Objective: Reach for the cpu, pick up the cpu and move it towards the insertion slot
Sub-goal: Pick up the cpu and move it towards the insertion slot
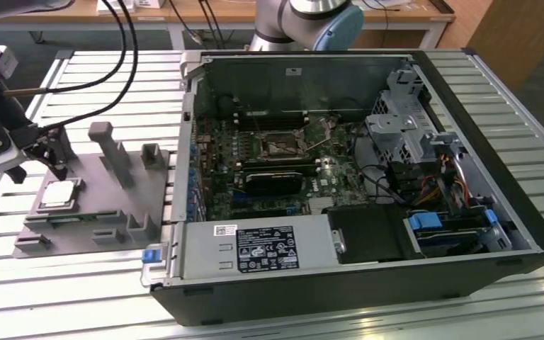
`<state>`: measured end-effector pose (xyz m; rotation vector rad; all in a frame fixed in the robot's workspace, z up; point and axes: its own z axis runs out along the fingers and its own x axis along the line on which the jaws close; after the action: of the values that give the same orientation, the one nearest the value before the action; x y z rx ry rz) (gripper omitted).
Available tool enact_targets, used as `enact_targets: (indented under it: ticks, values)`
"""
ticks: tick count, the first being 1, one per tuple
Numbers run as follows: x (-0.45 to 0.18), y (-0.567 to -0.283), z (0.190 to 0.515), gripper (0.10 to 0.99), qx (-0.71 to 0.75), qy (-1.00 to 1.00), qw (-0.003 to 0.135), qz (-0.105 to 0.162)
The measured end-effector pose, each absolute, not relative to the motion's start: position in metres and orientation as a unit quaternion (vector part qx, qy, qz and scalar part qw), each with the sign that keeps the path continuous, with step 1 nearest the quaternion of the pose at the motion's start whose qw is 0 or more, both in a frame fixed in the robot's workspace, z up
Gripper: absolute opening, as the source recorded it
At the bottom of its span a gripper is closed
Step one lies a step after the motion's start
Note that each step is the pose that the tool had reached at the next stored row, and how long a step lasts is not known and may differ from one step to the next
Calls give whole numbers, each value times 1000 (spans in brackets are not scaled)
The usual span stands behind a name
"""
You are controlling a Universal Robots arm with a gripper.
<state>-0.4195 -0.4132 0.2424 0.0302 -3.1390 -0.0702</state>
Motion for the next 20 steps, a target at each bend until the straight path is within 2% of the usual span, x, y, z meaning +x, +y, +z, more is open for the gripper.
enact_targets:
  ticks: [7,8,20]
  values:
    - [-420,-415,230,659,10,-1000,2,-23]
    - [-420,-415,228,722,10,-1000,2,-23]
    - [-421,-414,209,722,10,-1000,2,-23]
